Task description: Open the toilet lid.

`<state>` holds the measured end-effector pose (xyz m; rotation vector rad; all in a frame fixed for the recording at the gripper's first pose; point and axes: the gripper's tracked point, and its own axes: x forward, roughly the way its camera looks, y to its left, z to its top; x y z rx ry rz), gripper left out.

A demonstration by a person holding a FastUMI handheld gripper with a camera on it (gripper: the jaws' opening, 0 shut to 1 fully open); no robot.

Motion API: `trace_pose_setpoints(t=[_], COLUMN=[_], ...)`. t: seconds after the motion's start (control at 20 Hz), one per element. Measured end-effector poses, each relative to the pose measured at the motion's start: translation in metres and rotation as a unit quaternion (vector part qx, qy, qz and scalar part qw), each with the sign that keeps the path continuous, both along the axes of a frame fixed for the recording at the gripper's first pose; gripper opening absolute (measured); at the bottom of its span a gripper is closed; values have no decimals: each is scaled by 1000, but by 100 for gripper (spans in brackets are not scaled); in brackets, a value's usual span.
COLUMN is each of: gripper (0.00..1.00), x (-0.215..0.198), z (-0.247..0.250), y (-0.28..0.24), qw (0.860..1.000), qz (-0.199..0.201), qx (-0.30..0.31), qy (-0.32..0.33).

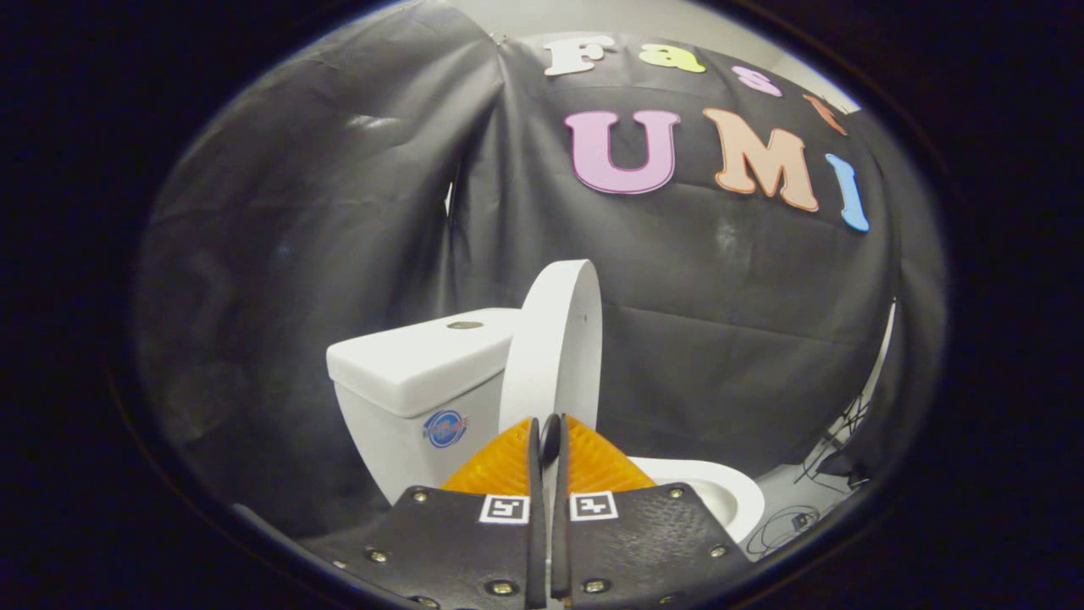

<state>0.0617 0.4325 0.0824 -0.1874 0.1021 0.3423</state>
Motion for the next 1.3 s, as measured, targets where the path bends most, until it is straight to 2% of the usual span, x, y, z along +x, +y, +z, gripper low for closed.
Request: trace_pose_setpoints(t=[0.5,1.0,1.3], gripper=[3,6,17], x=[-2,-2,-9], z=[-3,-3,-10], y=[24,25,26], qw=[1000,999,997], qz=[19,28,55], qx=[18,32,43], qy=[-5,-2,29])
